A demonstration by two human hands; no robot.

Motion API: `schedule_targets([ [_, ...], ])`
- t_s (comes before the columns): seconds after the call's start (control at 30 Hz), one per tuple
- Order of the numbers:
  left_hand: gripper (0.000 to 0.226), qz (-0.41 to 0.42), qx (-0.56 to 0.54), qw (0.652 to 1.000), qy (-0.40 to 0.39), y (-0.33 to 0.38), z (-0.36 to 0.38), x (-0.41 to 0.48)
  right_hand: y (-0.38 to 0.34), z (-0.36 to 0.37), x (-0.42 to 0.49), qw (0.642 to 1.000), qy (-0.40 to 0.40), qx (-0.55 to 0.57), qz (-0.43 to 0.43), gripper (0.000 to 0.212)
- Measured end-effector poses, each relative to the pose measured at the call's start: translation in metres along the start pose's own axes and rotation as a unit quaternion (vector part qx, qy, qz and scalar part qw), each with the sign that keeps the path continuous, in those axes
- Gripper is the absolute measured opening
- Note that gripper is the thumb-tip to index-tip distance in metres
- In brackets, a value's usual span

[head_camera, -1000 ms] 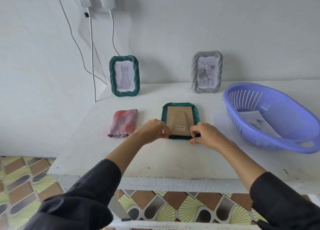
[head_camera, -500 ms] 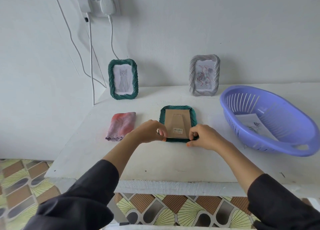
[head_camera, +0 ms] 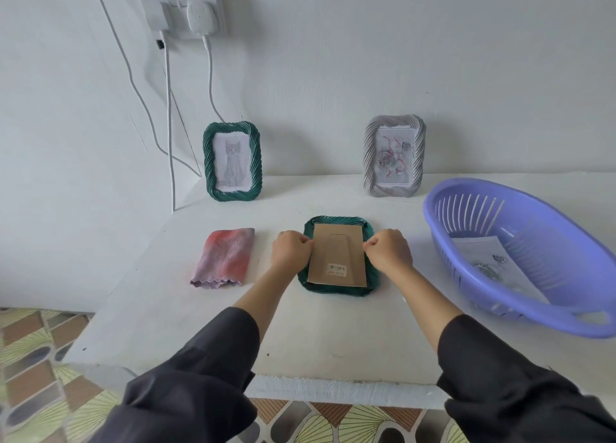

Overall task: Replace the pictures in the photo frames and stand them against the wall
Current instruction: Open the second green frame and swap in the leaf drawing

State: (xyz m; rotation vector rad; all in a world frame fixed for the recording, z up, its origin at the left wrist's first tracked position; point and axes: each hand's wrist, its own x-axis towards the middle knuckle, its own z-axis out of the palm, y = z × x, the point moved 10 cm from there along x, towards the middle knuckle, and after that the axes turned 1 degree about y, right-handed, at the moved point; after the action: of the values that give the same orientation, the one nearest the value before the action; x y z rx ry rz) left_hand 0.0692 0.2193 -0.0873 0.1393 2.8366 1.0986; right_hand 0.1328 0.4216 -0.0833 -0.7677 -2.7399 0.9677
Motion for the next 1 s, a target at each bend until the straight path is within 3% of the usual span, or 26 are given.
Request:
schedule_targets([
  [0.1,0.022,-0.015,-0.040,0.999,-0.001,-0.003,0.005,0.001,0.008,0.007,0.002,0.999,0.001,0.027,0.035,0.037],
  [0.2,0.021,-0.036,-0.107,0.994,0.003,-0.007,0.006,0.001,0.012,0.010,0.000,0.996,-0.005,0.067,0.057,0.019],
  [0.37,0.022,-0.068,-0.171,0.983,0.005,-0.016,0.008,0.004,0.012,0.009,-0.005,0.991,0.001,0.117,0.060,0.015],
  [1.0,0.021,-0.077,-0.184,0.980,0.000,-0.018,0.010,0.005,0.014,0.005,-0.003,0.989,0.014,0.134,0.069,0.019],
])
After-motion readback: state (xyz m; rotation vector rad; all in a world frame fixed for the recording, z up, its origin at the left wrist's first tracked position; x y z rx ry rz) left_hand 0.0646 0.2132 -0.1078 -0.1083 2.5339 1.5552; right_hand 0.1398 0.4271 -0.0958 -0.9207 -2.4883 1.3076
